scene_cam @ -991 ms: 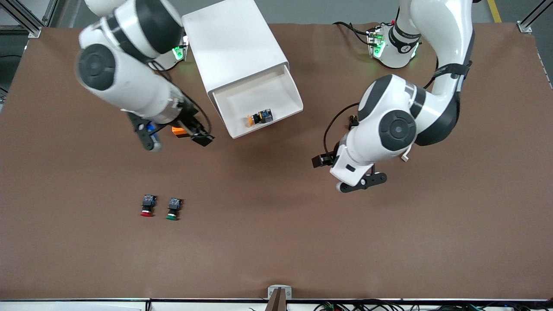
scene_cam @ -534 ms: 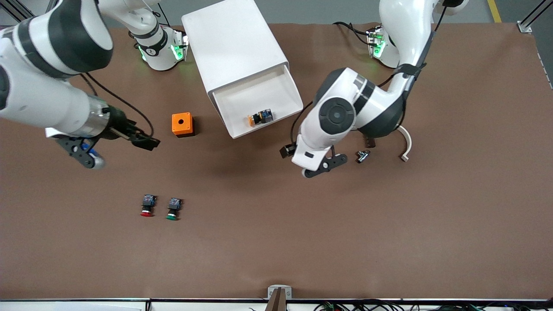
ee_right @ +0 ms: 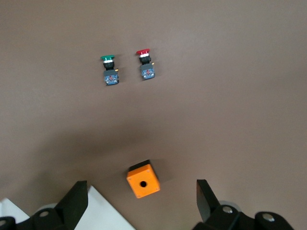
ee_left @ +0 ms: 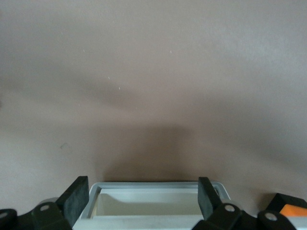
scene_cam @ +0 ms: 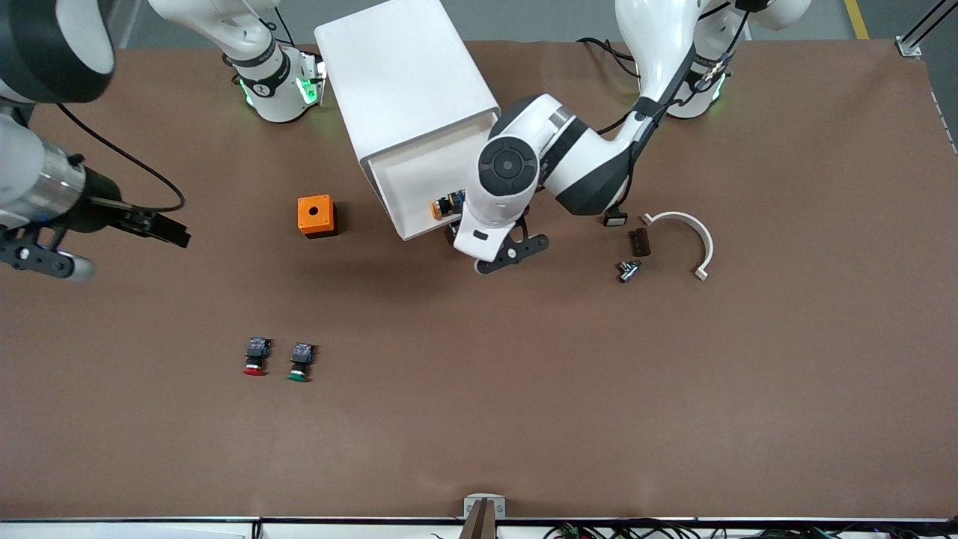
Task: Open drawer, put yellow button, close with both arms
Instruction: 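Withdraw the right gripper while the left gripper moves to the drawer front, then push the drawer closed with the left gripper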
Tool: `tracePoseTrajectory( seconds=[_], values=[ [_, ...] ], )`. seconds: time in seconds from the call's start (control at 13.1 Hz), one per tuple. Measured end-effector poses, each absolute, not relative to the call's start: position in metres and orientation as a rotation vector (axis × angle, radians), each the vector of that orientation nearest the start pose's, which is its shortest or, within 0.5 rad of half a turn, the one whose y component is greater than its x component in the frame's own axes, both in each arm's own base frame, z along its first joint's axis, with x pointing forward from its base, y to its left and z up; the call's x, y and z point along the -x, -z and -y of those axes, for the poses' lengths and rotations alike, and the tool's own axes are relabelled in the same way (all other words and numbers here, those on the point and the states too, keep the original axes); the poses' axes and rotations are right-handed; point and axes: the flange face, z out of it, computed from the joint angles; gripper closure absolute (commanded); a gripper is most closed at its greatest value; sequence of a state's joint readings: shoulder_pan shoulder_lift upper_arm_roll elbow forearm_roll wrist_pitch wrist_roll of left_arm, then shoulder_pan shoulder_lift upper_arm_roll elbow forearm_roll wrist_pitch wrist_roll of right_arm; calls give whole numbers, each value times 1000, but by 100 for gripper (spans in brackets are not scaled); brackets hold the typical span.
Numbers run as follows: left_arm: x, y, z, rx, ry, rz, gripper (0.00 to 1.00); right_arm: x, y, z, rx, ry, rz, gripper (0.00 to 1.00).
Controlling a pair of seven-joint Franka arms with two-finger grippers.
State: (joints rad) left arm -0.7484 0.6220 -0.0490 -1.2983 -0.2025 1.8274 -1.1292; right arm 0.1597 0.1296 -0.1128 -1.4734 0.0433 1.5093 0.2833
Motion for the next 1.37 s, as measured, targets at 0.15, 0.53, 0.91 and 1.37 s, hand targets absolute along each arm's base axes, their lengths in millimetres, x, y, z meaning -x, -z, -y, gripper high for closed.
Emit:
tracePoseTrajectory(
  seconds=[0.15,0.53,0.91,1.37],
  values=[
    [-483,-373,532,3096,-379,637,0,-580,-604,-3,3103,-122,-288,0],
    [-442,-365,567,3059,-389,652,0,-554,-628,19,3098,-77,-159,0],
    [-376,-362,610,3020,-394,649,0,-548,-621,12,3097,-64,-138,0],
    [-353,-354,622,2997,-458,646,0,-546,-621,10,3097,-59,-131,0]
  ],
)
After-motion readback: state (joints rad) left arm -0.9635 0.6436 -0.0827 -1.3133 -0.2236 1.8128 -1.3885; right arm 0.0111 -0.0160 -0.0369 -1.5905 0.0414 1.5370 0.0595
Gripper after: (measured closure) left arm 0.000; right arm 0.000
